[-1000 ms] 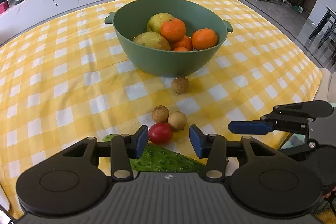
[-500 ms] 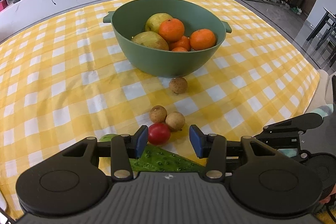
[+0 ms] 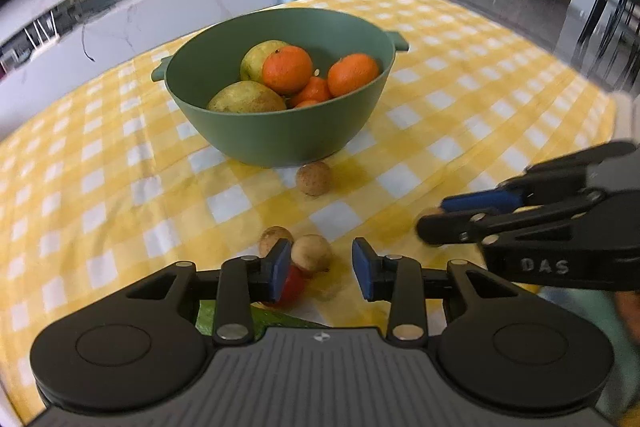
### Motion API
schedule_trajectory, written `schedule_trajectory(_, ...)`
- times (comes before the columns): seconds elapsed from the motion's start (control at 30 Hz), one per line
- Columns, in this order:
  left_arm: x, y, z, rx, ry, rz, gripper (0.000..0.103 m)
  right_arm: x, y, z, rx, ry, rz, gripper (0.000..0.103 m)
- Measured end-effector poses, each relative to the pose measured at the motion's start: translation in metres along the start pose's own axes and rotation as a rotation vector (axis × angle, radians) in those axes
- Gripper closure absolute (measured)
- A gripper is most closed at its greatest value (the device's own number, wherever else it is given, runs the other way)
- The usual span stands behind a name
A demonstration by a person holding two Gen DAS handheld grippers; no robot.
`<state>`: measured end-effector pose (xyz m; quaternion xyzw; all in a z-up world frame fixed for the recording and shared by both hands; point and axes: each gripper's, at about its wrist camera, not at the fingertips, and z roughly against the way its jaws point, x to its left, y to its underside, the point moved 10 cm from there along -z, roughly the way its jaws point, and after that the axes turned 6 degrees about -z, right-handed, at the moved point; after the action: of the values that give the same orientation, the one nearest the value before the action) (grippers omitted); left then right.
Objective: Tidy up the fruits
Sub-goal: 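Grasp a small brown fruit with the right tool while the left tool grasps another, then carry both small brown fruits over the green colander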
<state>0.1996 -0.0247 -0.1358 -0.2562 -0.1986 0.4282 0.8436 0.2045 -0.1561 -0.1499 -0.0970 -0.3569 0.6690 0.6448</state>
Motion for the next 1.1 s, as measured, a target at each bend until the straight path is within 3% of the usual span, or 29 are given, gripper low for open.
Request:
schedule_trajectory(0.2,-0.009,0.001,-0.009,0.018,-0.039,-0.078,0.065,0.000,0.001,-0.006,0.028,0.029,0.020,0.084)
schedule_trajectory(0.67,-0.013,0.003,-0.021,0.033,-0.150,-0.186,0.073,-0.002,0.005,-0.009,0.058,0.007,-0.001,0.082)
schedule_trajectory(0.83,-0.010,0.001,-0.015,0.015,-0.136,-0.150,0.073,-0.003,0.003,-0.006,0.042,0.003,-0.009,0.082)
schedule_trajectory(1.1,0.008,-0.019,0.012,-0.106,-0.049,0.052,0.073,-0.002,-0.012,0.010,-0.068,0.000,0.017,0.082)
